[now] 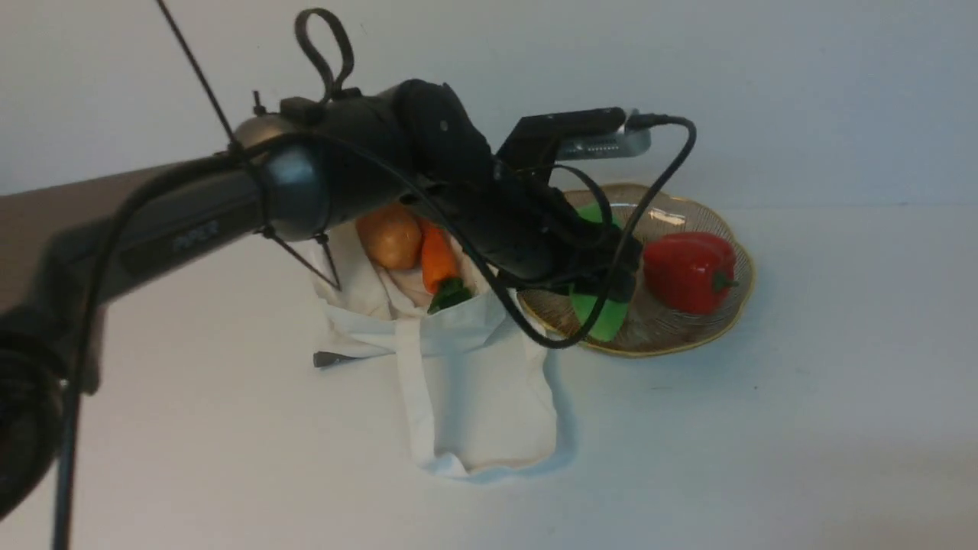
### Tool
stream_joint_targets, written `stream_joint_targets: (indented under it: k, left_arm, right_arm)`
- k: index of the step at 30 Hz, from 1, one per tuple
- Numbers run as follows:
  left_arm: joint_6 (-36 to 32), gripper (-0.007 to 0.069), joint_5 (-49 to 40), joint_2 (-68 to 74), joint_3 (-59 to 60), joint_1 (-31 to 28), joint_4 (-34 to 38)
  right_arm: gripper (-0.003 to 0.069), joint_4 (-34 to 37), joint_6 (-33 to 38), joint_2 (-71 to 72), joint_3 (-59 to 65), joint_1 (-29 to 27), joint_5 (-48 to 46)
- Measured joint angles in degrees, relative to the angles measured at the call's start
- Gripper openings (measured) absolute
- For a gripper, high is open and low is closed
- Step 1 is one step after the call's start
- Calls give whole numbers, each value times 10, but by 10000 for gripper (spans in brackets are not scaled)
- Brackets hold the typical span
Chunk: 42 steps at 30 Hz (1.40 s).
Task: Take vegetables from cloth bag on white table place on plate.
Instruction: 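Place the green vegetable from the bag onto the plate with the left gripper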
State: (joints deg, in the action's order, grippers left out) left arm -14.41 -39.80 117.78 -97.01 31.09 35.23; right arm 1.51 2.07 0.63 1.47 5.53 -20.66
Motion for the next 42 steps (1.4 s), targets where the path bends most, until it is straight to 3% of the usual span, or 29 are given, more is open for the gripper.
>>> stream_joint_targets:
  k: [7,14,20,26,42]
  left_arm:
    - [20,418,11,105,-119,-7,-49]
    - [75,430,40,134,-140,-32,-64]
    - [78,555,36,156,-141,-29,-36]
    - [78,586,20,163,-142,-26,-13]
    - [83,586,-132,48,-203,-36,-11]
  right_arm:
    - [22,0,0,0,0,0,0]
    - [22,0,0,0,0,0,0]
    - [22,0,0,0,0,0,0]
    - [22,0,0,0,0,0,0]
    - [22,0,0,0,0,0,0]
